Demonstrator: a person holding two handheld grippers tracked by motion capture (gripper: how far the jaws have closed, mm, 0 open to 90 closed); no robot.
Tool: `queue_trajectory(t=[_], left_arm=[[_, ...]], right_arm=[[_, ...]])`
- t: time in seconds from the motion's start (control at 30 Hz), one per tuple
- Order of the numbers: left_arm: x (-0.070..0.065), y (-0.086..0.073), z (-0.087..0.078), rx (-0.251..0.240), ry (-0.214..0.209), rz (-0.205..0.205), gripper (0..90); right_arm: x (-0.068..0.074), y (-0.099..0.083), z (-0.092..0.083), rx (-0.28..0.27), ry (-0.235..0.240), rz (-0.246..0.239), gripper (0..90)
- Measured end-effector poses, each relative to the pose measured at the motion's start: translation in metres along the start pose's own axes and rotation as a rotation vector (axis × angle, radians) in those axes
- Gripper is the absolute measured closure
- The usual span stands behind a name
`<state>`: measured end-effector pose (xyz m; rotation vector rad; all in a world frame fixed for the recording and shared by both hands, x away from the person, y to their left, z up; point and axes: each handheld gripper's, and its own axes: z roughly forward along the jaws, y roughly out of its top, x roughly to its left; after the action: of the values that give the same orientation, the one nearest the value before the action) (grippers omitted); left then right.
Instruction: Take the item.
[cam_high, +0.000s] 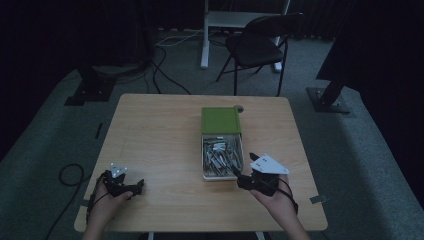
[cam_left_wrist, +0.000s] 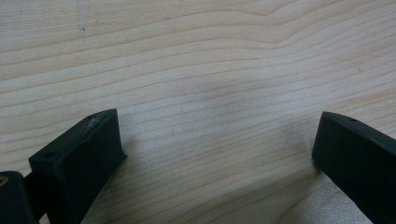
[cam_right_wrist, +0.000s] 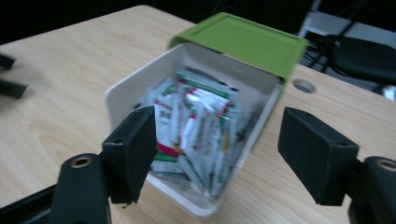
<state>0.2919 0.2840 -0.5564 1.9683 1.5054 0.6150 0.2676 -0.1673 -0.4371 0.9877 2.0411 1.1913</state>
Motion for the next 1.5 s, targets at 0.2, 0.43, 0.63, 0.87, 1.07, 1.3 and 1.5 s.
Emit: queue_trajectory(t=[0.2, 0.43, 0.63, 0.87, 1.07, 1.3, 1.5], left_arm=[[0.000, 0.000, 0.000, 0.000, 0.000, 0.000, 2.3], [0.000, 0.000, 0.000, 0.000, 0.000, 0.000, 2.3], [0.000, 0.000, 0.000, 0.001, 0.000, 0.000, 2.3], [0.000, 0.000, 0.000, 0.001, 0.000, 0.000, 2.3], [0.000, 0.000, 0.000, 0.001, 0.000, 0.000, 2.3], [0.000, 0.000, 0.000, 0.001, 0.000, 0.000, 2.3], [0.000, 0.000, 0.000, 0.001, 0.000, 0.000, 2.3]], right_arm=[[0.016, -0.004, 0.014, 0.028, 0.040, -0.046, 38.8], [0.032, -0.013, 0.032, 0.061, 0.084, -0.058, 44.3], [0.042, -0.018, 0.047, 0.095, 0.108, -0.080, 51.6], [0.044, -0.023, 0.064, 0.130, 0.099, -0.078, 60.9], [0.042, -0.026, 0.074, 0.161, 0.087, -0.081, 65.1], [0.038, -0.029, 0.083, 0.183, 0.082, -0.044, 68.1], [0.034, -0.027, 0.084, 0.162, 0.061, -0.024, 73.0]])
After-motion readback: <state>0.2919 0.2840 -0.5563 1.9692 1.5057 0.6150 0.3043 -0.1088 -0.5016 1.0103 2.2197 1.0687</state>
